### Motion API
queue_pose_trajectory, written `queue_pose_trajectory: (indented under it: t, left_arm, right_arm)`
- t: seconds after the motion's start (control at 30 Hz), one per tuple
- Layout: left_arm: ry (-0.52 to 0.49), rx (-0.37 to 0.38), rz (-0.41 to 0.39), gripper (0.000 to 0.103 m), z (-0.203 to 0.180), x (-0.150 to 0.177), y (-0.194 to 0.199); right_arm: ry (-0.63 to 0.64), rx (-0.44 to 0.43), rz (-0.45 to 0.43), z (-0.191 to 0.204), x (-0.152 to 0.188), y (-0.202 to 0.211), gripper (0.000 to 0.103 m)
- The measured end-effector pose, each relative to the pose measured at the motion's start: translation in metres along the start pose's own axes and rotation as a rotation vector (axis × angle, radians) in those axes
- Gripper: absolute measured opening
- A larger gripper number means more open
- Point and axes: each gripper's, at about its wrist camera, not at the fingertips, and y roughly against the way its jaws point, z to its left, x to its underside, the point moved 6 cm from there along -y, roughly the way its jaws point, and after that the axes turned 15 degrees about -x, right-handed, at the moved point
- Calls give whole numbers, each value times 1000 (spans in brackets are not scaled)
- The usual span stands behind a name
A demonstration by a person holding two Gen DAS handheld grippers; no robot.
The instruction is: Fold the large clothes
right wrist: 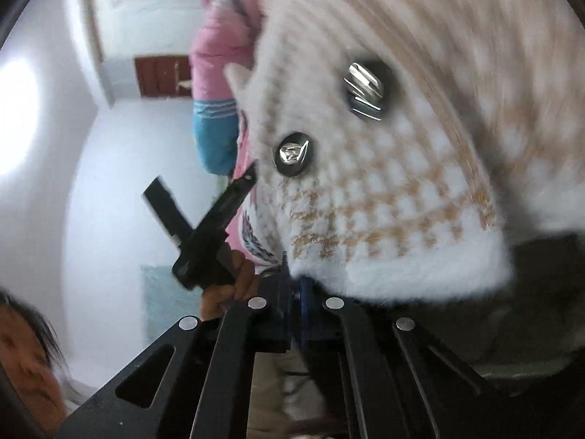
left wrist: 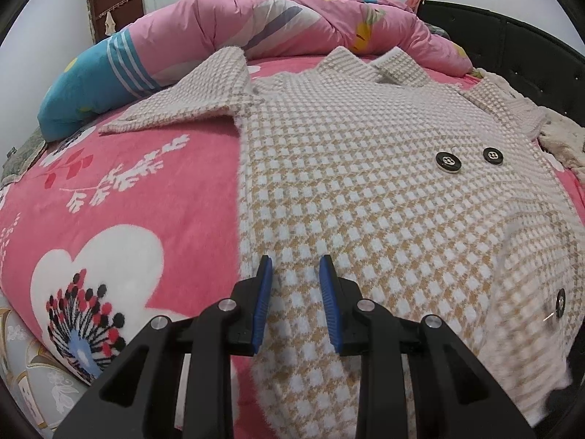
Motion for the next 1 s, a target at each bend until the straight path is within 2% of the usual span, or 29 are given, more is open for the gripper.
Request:
queue_pose_trajectory:
  t: [0.07, 0.13, 0.23, 0.4, 0.5, 0.57, 0.63, 0.7, 0.73, 0.8, 0.87, 0.9, 0.97, 1.0]
  left_arm:
    - [-7, 5, -5, 26, 1, 1, 3]
    - [-14, 4, -7, 26, 0, 1, 4]
    - [-28, -15, -10, 26, -3, 2, 3]
    - [-61, -39, -16, 26, -6, 2, 4]
    - [-75, -41, -17, 26, -6, 2, 4]
    - [-82, -47, -19, 26, -7, 1, 3]
    - [-87, -51, -23, 26, -7, 1, 2]
    - [-84, -47, -23, 27, -8, 1, 2]
    - [-73, -35, -21, 27, -7, 0, 2]
    - [-40, 4, -27, 31, -3, -5, 5]
    - [-4, 27, -54, 39, 3, -14, 11]
    - [11, 26, -75, 41, 9, -21, 13]
    - [39, 10, -106, 56, 21, -35, 13]
    - [55, -9, -117, 61, 29, -45, 11]
  right_arm:
    - [71, 106, 25, 9, 2, 7, 1]
    - [64, 211, 66, -7, 5, 5, 1]
    - [-22, 266, 115, -51, 8, -10, 0]
    - [-42, 354, 183, -76, 22, -25, 0]
    - [65, 430, 209, -59, 31, -6, 14]
    - [166, 468, 203, -37, 32, 6, 47]
    - [268, 494, 204, -13, 27, 10, 49]
    - [385, 530, 179, 15, 15, 9, 58]
    - [445, 540, 153, 28, 6, 6, 67]
    - [548, 546, 120, 42, -19, 4, 73]
    - [629, 562, 92, 55, -40, -12, 83]
    - [672, 561, 84, 62, -49, -24, 83]
    - [741, 544, 88, 73, -72, -46, 88]
    - [765, 540, 90, 74, -83, -56, 90]
